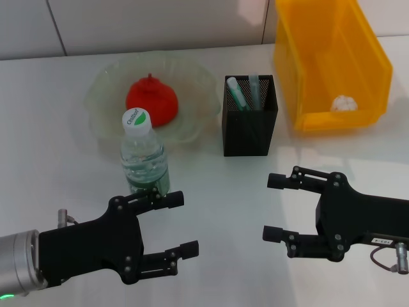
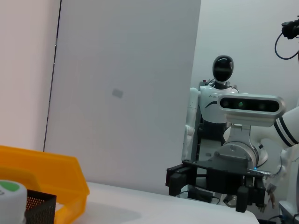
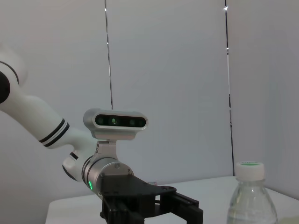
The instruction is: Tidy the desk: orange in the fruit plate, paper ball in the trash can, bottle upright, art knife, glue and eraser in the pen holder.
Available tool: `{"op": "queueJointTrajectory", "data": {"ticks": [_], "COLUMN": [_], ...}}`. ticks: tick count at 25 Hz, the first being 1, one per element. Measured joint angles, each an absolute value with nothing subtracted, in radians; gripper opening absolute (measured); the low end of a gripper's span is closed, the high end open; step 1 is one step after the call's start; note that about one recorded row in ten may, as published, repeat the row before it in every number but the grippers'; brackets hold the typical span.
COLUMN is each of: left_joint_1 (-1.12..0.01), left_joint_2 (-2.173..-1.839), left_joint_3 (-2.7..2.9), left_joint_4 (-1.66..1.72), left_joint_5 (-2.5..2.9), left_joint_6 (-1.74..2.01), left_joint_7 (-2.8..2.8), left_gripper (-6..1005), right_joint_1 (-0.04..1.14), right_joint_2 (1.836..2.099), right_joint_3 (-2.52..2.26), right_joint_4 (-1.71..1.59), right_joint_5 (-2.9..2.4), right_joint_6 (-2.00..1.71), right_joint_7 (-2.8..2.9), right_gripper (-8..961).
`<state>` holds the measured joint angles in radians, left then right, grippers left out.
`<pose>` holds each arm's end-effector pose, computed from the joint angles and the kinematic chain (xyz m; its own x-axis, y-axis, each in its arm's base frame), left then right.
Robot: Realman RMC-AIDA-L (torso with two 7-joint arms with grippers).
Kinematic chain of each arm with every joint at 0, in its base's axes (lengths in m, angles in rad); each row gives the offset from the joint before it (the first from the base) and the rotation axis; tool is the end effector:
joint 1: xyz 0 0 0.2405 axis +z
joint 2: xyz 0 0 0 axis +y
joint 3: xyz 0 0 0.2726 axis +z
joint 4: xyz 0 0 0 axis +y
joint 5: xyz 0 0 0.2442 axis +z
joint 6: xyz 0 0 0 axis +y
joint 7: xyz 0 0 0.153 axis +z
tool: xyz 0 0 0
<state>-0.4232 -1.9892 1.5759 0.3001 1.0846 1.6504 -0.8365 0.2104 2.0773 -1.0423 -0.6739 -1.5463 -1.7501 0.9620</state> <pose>-0.2882 0.2789 -0.0756 0.7094 0.1277 0.6932 0.1977 -0.9800 -0.0219 0.3067 0.2652 -0.0255 0.7325 -0.0347 -0.6798 -0.2204 -0.9570 -0.1886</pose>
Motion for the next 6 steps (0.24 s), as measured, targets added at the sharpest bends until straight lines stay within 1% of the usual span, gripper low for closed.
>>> {"op": "queueJointTrajectory", "data": {"ticks": [6], "left_joint_1": [-0.424], "left_joint_2": [-1.990], "left_joint_3": [1.575], "left_joint_4": [0.301], "left_joint_5": [1.085], "left_joint_6": [1.651], "left_joint_7": [-0.835], "left_gripper": [785], "right_joint_1": [0.210], "right_joint_2": [2.079], "right_joint_3": [-1.046], "right_joint_4": [-0.673], "right_joint_5": [-1.546], "right_joint_6": [-1.745], "right_joint_7": [0.963], "right_gripper": [768]}}
